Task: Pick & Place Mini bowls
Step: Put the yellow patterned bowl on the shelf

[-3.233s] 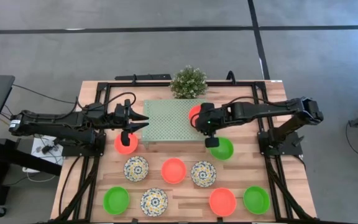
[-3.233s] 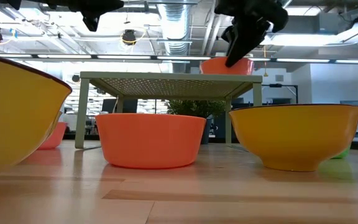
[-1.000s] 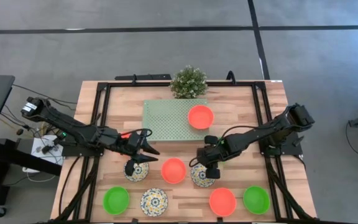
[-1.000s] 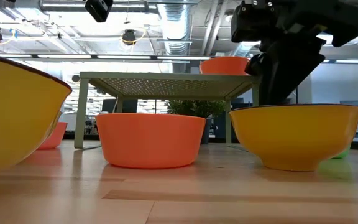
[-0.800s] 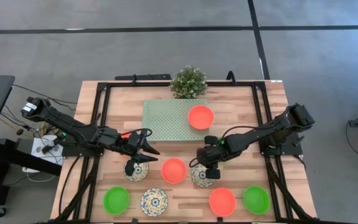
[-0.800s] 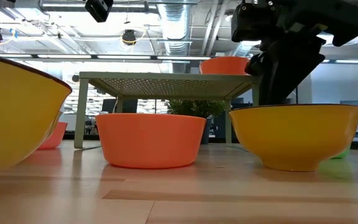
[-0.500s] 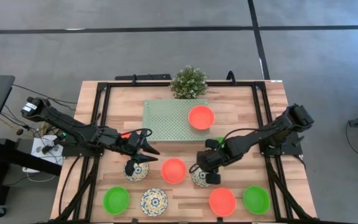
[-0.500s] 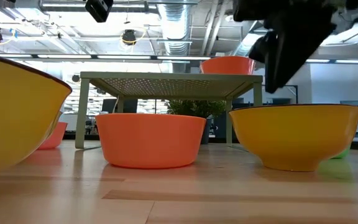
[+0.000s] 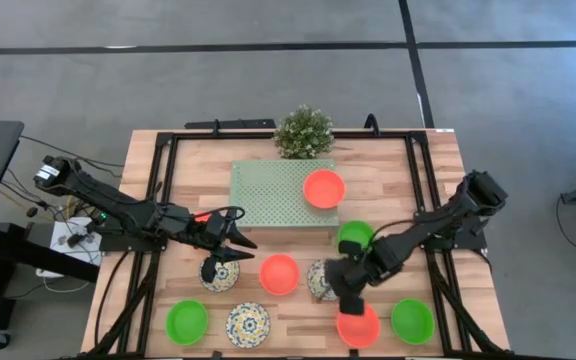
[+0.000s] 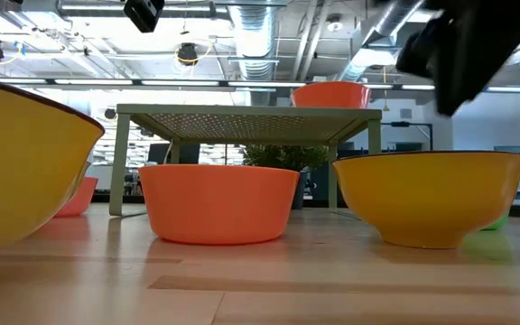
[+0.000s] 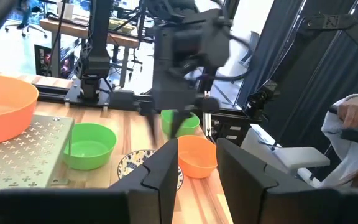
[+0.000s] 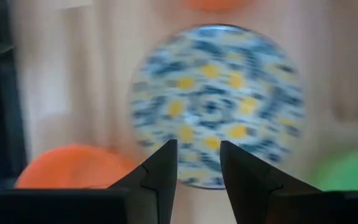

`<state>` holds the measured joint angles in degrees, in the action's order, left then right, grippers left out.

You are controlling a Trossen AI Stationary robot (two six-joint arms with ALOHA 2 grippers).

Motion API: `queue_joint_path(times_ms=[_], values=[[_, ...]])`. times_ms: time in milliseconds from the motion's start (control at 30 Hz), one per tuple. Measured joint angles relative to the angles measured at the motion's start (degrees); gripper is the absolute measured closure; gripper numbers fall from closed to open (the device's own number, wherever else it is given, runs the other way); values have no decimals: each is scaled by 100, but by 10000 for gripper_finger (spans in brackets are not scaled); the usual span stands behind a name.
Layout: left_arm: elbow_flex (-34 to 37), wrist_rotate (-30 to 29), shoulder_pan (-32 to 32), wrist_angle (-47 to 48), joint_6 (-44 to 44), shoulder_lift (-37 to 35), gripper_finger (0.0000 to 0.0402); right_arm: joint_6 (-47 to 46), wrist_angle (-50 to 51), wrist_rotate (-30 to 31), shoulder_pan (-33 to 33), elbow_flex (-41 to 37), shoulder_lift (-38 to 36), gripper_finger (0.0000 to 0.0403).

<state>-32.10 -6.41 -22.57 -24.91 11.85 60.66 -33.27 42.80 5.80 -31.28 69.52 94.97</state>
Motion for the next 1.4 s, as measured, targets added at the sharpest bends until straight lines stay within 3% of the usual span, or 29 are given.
queue_joint_path(times_ms=[233,733,867,1133,1400], values=[[1,2,0,0,1,0,291,233,-668,-7,-368,9,301,285],[2,4,-1,0,1,0,291,586,-722,262,-359,7,901,286],[2,4,0,0,1,0,291,888,-749,198,-357,7,924,305],[2,4,0,0,1,0,291,1009,-886,96,-309,43,1116,387],[2,4,-2,0,1,0,291,1497,-700,-35,-360,587,877,374]])
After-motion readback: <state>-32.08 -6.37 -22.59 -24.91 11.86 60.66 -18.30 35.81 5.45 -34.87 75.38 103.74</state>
